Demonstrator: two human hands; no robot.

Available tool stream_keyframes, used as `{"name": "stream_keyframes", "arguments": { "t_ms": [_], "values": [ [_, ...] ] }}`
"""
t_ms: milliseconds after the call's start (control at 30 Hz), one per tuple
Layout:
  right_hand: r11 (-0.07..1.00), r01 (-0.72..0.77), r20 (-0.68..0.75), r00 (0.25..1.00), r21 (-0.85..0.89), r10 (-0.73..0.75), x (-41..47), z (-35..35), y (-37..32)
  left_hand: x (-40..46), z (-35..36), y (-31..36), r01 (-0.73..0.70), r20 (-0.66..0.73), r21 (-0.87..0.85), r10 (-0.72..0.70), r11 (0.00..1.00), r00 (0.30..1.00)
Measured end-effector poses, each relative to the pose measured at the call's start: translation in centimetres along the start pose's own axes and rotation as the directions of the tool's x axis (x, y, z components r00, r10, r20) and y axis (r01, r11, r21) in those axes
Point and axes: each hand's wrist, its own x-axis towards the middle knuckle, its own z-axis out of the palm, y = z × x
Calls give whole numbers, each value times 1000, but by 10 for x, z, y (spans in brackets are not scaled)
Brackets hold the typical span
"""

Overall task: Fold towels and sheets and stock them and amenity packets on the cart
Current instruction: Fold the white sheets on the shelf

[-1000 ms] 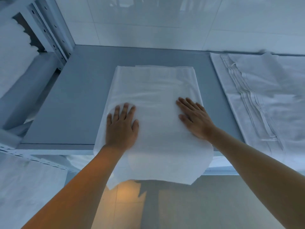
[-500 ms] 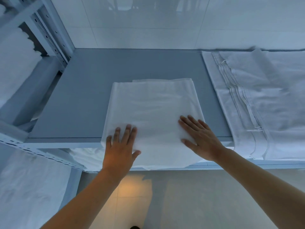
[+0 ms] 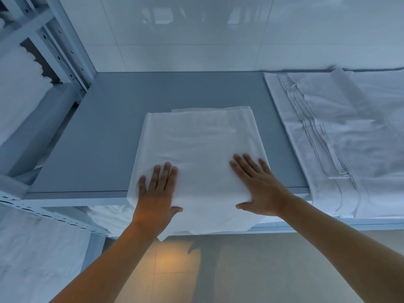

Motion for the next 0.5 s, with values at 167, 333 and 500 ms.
{"name": "stream_keyframes", "arguments": {
  "t_ms": [167,333,500],
  "values": [
    [999,4,25,1000,-34,-3,-4,0,-4,0,-4,3,-3,27,60,1,998,1000],
    [997,-36,55,998,-62,39,-6,-5,-11,0,-5,5,15,73,60,-19,998,997],
    [995,-89,-65,994,-42,86,-21,12,-30,-2,0,-1,8,54,-20,-7,1000,999]
  ]
}}
